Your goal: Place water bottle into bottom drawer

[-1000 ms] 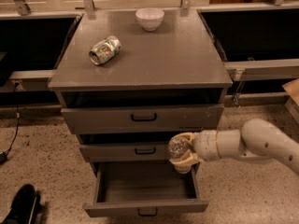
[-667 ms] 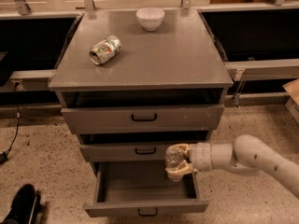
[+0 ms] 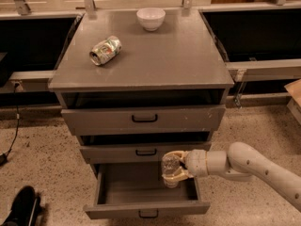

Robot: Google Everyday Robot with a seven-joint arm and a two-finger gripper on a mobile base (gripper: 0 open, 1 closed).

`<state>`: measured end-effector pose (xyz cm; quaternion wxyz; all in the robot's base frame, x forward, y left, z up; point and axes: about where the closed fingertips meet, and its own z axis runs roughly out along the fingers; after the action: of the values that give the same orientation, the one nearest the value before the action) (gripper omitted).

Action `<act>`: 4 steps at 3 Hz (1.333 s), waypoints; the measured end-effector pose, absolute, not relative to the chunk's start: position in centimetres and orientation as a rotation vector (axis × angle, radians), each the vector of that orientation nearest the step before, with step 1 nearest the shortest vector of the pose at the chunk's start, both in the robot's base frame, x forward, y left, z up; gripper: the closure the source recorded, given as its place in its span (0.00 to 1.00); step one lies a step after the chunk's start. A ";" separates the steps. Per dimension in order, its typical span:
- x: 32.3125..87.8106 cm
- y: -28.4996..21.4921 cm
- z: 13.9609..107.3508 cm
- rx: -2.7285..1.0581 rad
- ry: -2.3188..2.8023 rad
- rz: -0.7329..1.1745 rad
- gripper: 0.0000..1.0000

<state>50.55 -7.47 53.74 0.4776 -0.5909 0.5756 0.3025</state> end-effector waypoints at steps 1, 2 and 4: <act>51.5 -6.0 49.0 -1.497 1.391 0.677 1.00; 53.0 -5.4 43.5 -1.591 1.445 0.566 1.00; 52.6 -7.5 32.1 -1.738 1.619 0.551 1.00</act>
Offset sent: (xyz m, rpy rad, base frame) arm 0.0444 0.0179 -0.1831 -0.3999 -0.0902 -0.0069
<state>52.64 -7.48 32.11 0.3445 -0.6690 0.6234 0.2123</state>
